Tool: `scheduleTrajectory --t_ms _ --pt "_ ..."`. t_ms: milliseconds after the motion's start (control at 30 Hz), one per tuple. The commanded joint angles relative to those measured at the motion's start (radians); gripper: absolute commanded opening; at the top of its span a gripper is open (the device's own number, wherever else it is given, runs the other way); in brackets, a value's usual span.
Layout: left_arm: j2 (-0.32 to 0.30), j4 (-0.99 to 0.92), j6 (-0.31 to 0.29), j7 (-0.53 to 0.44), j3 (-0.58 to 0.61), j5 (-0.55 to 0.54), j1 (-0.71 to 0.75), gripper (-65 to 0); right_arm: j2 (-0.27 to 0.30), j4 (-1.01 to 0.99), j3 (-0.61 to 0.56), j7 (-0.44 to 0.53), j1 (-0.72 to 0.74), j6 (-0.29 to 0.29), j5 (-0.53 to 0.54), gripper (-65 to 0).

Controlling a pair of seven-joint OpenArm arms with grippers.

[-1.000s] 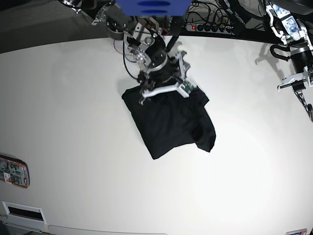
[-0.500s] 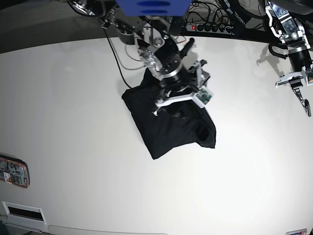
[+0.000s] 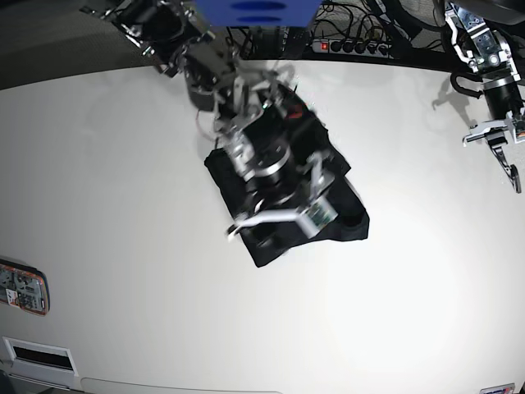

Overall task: Fold the T-shirt properly
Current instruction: 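Lower the bundle and grasp its edge with the left gripper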

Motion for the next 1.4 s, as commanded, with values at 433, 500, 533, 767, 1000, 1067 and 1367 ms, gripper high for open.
scheduleTrajectory --t_ms 433,500,533,767,1000,1067,1367 --pt "0.039 0.154 -0.006 0.353 0.519 -0.099 0.012 -43.8 -0.014 -0.019 0.039 0.015 0.063 0.010 0.015 -52.3" --pt "0.050 0.201 -0.006 0.385 0.547 -0.116 0.010 -43.8 -0.014 -0.020 0.039 0.017 0.062 0.010 0.015 -59.7" --pt "0.051 0.223 -0.006 0.397 0.559 -0.119 0.010 -43.8 -0.014 -0.023 0.039 0.017 0.062 0.010 0.015 -61.8" --pt "0.053 0.252 0.005 0.413 0.619 -0.114 0.009 -65.0 -0.014 -0.025 0.039 0.017 0.065 0.010 0.015 -60.0" --pt "0.031 0.253 0.056 0.413 0.608 -0.114 0.015 -65.0 -0.014 -0.025 0.039 0.018 0.065 0.010 0.015 -57.5" --pt "0.033 0.249 0.060 0.413 0.608 -0.117 0.016 -60.7 -0.014 -0.025 0.039 0.021 0.065 0.012 0.016 -52.0" --pt "0.030 0.163 0.060 0.413 0.714 -0.113 0.027 -53.5 -0.012 -0.172 0.041 0.021 0.100 0.018 0.220 -45.5"
